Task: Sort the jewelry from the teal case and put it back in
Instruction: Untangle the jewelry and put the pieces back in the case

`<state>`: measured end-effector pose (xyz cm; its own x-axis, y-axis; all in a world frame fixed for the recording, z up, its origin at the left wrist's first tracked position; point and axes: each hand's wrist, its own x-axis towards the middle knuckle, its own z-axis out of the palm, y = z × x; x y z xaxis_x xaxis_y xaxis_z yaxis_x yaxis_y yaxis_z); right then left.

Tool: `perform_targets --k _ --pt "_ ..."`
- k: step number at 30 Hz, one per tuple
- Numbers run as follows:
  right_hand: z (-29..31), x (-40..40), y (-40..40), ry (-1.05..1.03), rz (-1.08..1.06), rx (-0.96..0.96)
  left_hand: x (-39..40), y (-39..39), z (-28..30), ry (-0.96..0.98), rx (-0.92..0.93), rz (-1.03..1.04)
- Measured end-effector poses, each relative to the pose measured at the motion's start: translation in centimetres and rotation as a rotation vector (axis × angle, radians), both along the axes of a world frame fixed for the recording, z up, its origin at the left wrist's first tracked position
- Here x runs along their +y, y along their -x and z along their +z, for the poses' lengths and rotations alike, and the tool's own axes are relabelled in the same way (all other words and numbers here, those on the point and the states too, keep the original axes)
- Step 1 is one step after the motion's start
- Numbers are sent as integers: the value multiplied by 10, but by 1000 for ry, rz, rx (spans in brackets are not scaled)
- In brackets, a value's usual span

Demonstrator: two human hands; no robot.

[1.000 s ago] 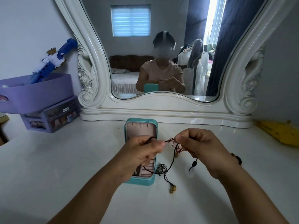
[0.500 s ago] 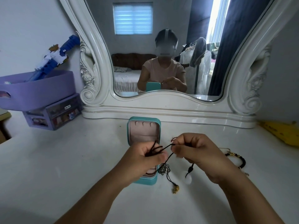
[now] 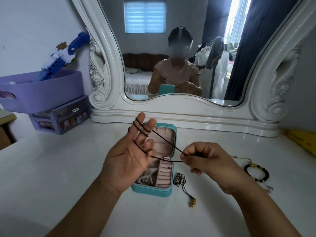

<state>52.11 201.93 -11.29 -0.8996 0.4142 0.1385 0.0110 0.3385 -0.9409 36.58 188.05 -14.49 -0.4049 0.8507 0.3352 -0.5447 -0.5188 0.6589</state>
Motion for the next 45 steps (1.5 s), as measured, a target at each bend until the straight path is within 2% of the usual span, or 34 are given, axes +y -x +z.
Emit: perform_targets --k 3,5,10,12,14,18,22,28,30,35,39,42,45 --pt "-2 -1 6 2 30 13 2 -8 -2 289 390 159" --pt "-2 -4 9 -7 66 40 4 -16 -4 428 638 188" --pt "-6 -7 17 -67 26 60 7 -23 -1 582 821 418" --pt "-9 -5 20 -38 -17 56 7 -20 1 654 800 396" --pt "-11 -5 24 16 -13 44 4 -14 0 651 705 235" --pt "-14 -9 32 249 184 85 0 1 2 382 541 -105" --pt "-10 -12 42 460 318 149 -1 13 2 300 525 -282" --pt "-6 -21 57 334 301 60 -5 25 -1 313 455 -336" --pt "-6 -25 59 311 250 64 -6 28 0 365 456 -273" --pt "-13 -24 67 353 9 68 -4 31 6 581 393 153" --pt "-13 -24 73 415 -73 52 4 26 7 599 470 410" --pt "-11 -25 74 495 -50 71 9 23 8 574 489 569" --pt "-13 -25 76 453 -64 42 14 27 2 589 625 786"
